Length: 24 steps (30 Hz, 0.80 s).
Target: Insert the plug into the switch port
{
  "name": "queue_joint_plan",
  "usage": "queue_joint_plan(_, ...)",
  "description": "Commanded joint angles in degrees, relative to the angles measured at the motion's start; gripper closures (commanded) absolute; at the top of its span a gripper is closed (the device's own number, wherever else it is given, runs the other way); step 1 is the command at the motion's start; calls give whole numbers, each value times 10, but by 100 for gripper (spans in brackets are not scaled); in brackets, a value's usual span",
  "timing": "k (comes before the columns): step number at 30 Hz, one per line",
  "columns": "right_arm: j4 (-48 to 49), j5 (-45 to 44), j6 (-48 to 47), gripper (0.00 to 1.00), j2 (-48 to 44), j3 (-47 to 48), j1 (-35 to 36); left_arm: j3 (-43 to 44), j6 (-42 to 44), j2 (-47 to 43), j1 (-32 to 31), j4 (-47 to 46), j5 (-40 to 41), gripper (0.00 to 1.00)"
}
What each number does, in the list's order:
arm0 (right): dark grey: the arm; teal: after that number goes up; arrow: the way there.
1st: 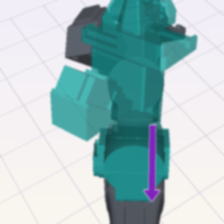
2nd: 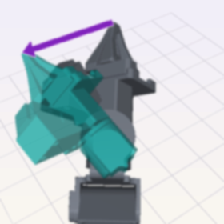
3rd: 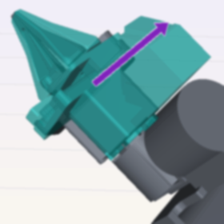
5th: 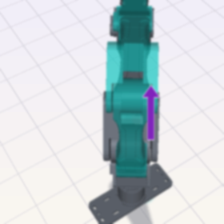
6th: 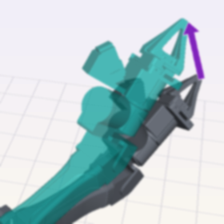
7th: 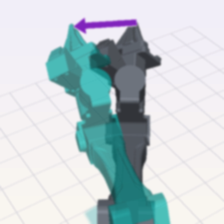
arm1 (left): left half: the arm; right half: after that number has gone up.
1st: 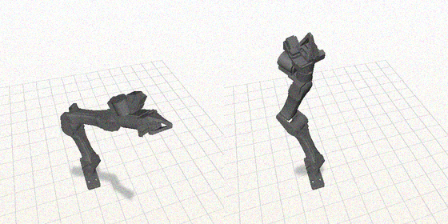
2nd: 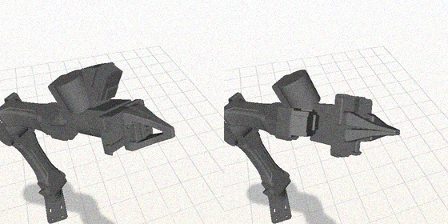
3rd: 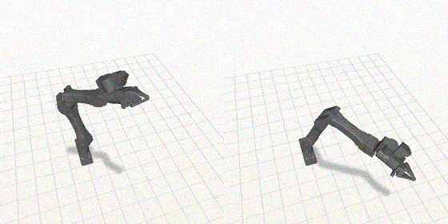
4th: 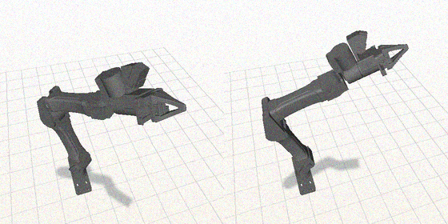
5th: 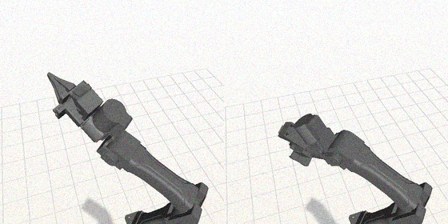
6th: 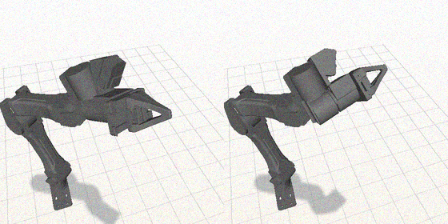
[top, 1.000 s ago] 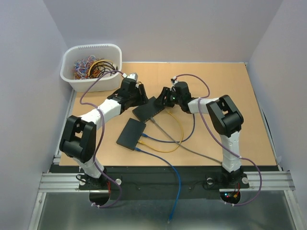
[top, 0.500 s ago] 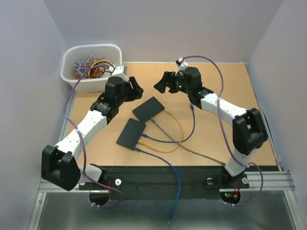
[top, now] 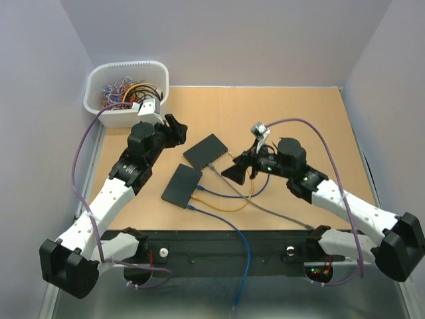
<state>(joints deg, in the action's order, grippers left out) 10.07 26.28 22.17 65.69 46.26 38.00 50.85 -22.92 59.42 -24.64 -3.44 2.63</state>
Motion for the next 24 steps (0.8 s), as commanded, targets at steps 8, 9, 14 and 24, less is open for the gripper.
queue_joint_plan(8, -15, 45, 60, 0, -183, -168, 27, -82, -9, -118, 2, -36, 217, 30)
queue_joint_plan(9, -15, 47, 64, 0, -188, -176, 27, -93, -19, -124, 2, -37, 241, 30)
queue_joint_plan(14, -15, 37, 94, 0, -195, -202, 29, -222, 13, -184, 3, -162, 331, 30)
queue_joint_plan(24, -16, 37, 84, 0, -195, -211, 30, -415, 47, -193, 2, -436, 429, 34)
